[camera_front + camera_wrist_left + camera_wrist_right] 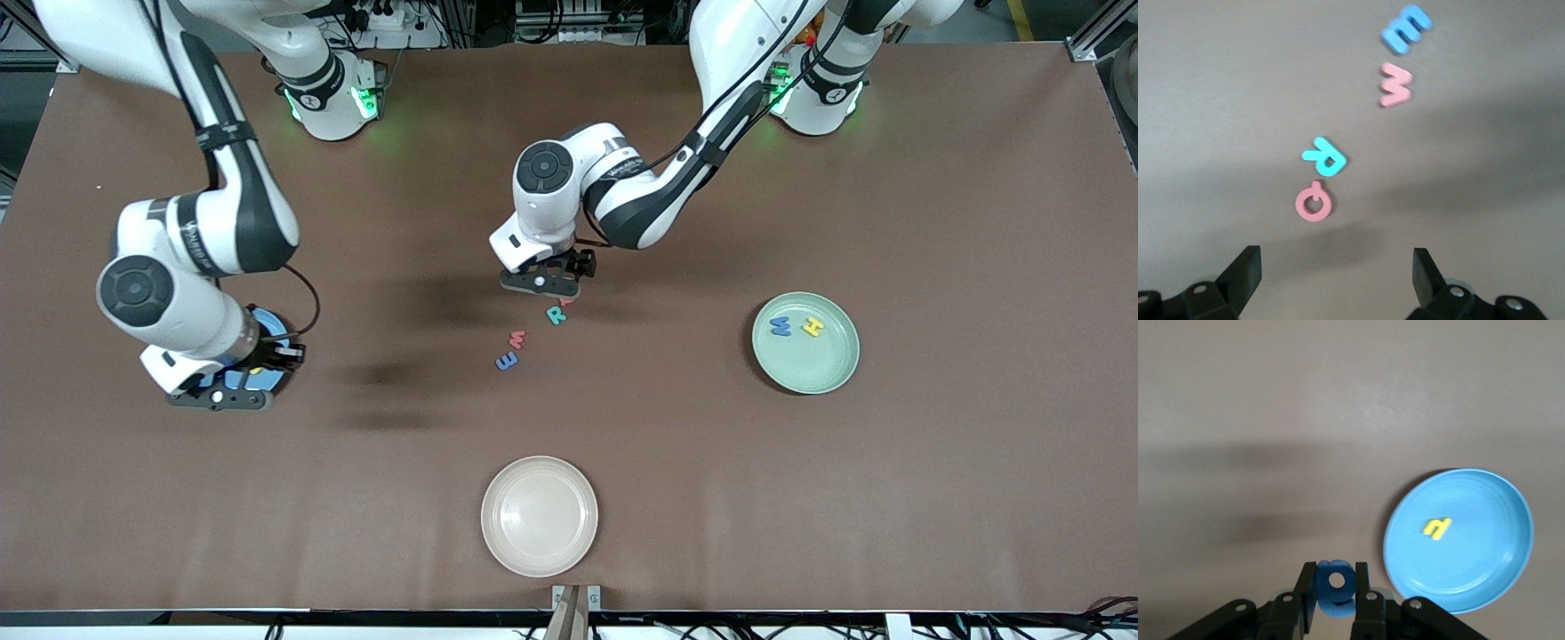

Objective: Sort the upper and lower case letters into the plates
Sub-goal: 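Place the blue letter on the blue plate while the left gripper reaches Q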

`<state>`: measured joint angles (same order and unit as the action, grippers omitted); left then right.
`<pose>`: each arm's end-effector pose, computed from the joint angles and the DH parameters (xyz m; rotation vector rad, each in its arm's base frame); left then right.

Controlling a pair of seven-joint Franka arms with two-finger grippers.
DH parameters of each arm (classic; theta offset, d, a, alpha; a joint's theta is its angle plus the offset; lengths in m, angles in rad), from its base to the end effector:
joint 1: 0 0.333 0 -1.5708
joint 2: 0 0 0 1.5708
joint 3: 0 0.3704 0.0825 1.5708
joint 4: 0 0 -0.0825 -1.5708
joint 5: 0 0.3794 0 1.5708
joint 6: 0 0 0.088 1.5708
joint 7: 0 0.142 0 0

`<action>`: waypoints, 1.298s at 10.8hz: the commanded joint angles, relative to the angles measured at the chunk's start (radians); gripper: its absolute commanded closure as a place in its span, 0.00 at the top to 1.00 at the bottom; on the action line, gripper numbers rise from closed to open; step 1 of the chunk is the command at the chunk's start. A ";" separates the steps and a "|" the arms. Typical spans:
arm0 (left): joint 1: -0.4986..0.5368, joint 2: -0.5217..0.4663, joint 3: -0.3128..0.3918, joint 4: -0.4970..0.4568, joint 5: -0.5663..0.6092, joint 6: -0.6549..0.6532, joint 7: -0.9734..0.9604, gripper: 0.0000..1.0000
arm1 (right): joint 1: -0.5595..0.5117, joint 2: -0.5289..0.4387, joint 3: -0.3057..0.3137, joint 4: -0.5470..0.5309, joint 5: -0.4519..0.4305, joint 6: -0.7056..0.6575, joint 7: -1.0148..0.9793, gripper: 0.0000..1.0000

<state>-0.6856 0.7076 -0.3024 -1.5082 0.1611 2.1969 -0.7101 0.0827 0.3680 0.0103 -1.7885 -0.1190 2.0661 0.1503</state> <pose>0.4501 -0.5919 0.2718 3.0526 -0.4638 -0.0579 0.6453 0.0497 0.3590 3.0308 0.0053 -0.1177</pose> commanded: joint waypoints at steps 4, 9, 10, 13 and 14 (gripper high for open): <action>0.021 0.004 -0.012 -0.089 0.047 0.113 0.373 1.00 | -0.106 0.012 -0.029 -0.045 -0.014 0.029 -0.259 0.01; 0.031 0.041 -0.011 -0.139 0.095 0.144 0.351 1.00 | -0.109 0.026 -0.052 -0.046 -0.025 0.028 -0.284 1.00; 0.028 0.055 -0.007 -0.138 0.095 0.147 0.334 1.00 | -0.109 0.026 -0.050 -0.045 -0.024 0.028 -0.281 1.00; 0.031 0.076 -0.004 -0.135 0.095 0.156 0.308 1.00 | -0.109 0.026 -0.050 -0.013 -0.027 0.028 -0.281 1.00; 0.029 0.087 0.000 -0.130 0.095 0.158 0.302 1.00 | -0.115 0.026 -0.050 -0.008 -0.028 0.029 -0.294 1.00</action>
<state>-0.6588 0.7821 -0.3025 -1.6450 0.2322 2.3385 -0.3751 -0.0162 0.3993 -0.0470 -1.8105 -0.1334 2.0987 -0.1248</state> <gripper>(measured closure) 0.000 0.000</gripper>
